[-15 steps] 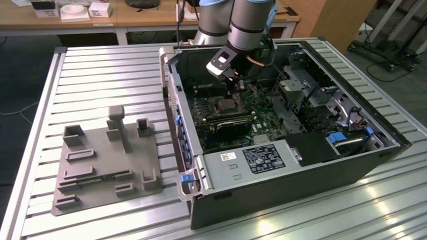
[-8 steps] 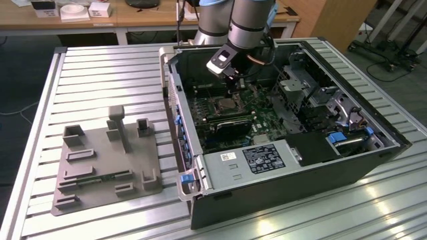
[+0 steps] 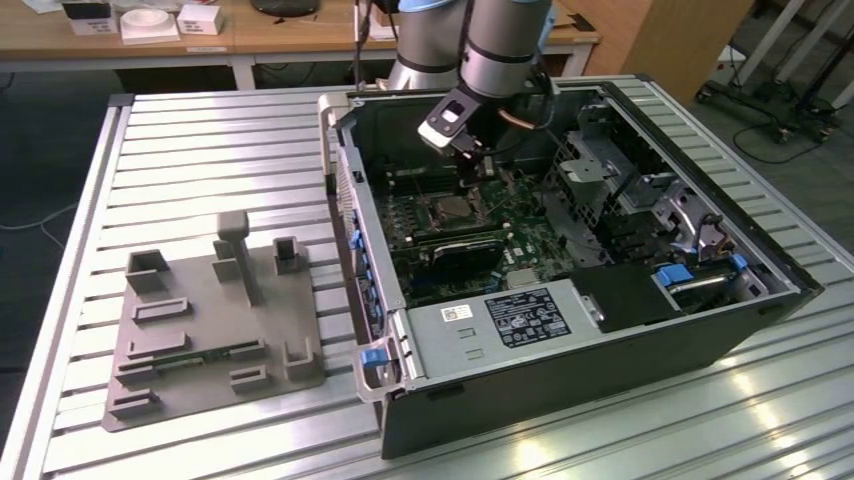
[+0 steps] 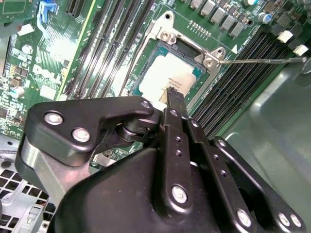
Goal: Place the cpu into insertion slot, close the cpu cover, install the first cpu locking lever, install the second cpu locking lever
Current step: 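Close the cpu cover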
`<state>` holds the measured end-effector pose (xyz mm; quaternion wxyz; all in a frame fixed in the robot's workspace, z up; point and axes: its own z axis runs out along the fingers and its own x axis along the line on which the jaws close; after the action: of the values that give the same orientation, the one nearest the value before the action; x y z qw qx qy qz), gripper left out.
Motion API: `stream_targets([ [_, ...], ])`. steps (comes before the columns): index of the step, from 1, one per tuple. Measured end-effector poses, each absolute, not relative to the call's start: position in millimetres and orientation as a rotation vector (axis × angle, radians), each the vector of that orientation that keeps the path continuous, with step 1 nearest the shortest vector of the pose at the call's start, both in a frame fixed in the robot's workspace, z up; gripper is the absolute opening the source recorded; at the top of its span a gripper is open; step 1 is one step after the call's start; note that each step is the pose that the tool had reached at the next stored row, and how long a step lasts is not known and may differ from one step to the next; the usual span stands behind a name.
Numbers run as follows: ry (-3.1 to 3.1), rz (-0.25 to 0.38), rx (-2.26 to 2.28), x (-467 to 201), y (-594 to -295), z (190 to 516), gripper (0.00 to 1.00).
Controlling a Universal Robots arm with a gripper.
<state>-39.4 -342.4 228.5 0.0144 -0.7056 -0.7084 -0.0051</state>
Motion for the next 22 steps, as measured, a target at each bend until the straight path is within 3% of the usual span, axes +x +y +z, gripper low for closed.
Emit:
stream_targets([
  [22,-2.205,-0.016,-2.197,-35.0,-342.4,238.7,0.10],
])
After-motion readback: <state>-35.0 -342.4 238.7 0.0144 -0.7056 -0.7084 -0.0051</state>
